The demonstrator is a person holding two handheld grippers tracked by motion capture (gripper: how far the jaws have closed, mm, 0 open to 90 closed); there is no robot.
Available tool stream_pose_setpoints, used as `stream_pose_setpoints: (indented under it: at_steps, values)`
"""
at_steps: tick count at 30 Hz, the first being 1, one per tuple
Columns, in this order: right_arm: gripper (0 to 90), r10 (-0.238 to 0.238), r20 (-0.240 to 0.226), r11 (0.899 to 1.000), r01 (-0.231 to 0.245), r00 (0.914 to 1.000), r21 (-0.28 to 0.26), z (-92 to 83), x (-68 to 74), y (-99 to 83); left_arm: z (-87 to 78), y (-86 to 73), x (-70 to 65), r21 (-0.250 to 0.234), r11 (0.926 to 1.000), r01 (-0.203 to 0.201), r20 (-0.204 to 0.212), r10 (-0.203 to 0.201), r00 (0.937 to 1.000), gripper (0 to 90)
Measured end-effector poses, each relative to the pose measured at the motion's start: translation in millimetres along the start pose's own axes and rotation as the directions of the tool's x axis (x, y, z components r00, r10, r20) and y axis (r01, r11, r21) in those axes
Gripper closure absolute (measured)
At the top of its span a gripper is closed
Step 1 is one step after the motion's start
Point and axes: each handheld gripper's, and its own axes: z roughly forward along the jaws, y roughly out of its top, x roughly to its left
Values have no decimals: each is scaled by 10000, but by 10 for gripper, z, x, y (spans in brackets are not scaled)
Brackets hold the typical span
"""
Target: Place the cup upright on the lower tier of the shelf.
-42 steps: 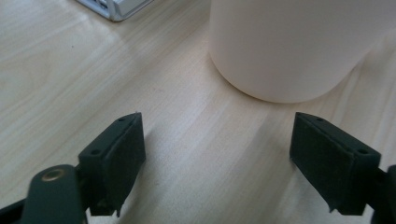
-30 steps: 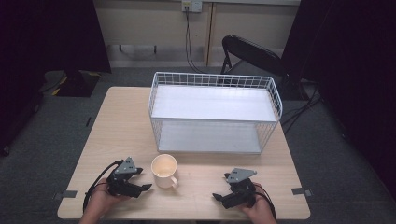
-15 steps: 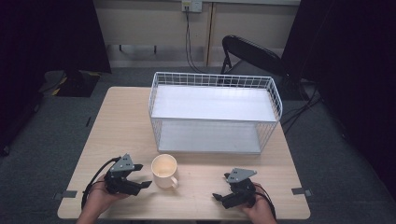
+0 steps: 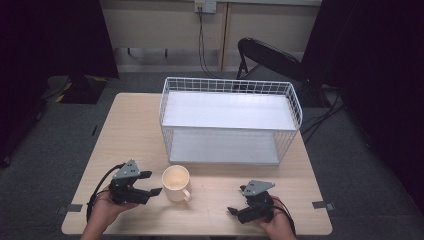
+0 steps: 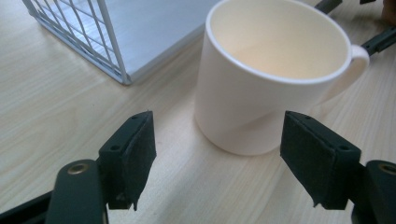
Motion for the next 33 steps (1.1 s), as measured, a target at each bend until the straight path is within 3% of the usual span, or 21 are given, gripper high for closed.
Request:
stream_pose_setpoints:
  at_steps: [9,19,30,33]
  values:
    - [123,0,-3,10000,0,10000,-2,0,0,0,-98,82,12,-490,9987,151,80,-147,9999,270]
    - [123,6,-2,10000,-6,10000,1,0,0,0,-122,170,-6,-1247,9905,575,88,-568,9983,271]
    - [123,4,-2,10000,-4,10000,1,0,0,0,-28,216,-38,-1748,9824,664,-553,-771,9955,319]
    - [123,6,-2,10000,-6,10000,2,0,0,0,23,226,-55,-1662,9839,656,-756,-791,9940,340]
